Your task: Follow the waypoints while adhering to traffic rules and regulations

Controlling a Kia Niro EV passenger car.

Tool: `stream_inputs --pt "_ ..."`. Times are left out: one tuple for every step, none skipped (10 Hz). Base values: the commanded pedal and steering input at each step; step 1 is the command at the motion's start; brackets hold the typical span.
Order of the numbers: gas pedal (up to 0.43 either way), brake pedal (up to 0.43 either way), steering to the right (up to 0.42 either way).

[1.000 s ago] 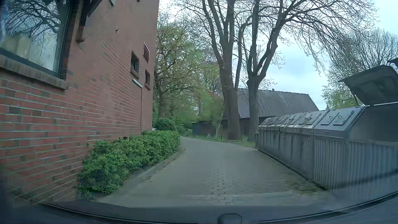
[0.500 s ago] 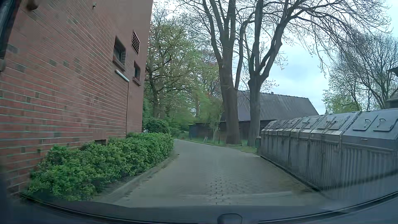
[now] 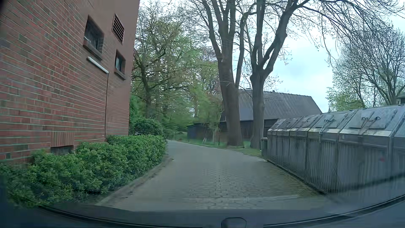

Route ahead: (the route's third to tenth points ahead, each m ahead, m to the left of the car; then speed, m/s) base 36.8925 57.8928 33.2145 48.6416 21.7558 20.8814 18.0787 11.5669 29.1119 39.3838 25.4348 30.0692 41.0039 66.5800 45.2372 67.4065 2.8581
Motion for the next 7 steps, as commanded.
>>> stream_inputs --pt "0.047 0.000 0.071" --pt "0.047 0.000 0.077" --pt "0.047 0.000 0.077" --pt "0.047 0.006 0.077" --pt "0.047 0.006 0.076" --pt "0.047 0.000 0.076" --pt "0.047 0.000 0.068"
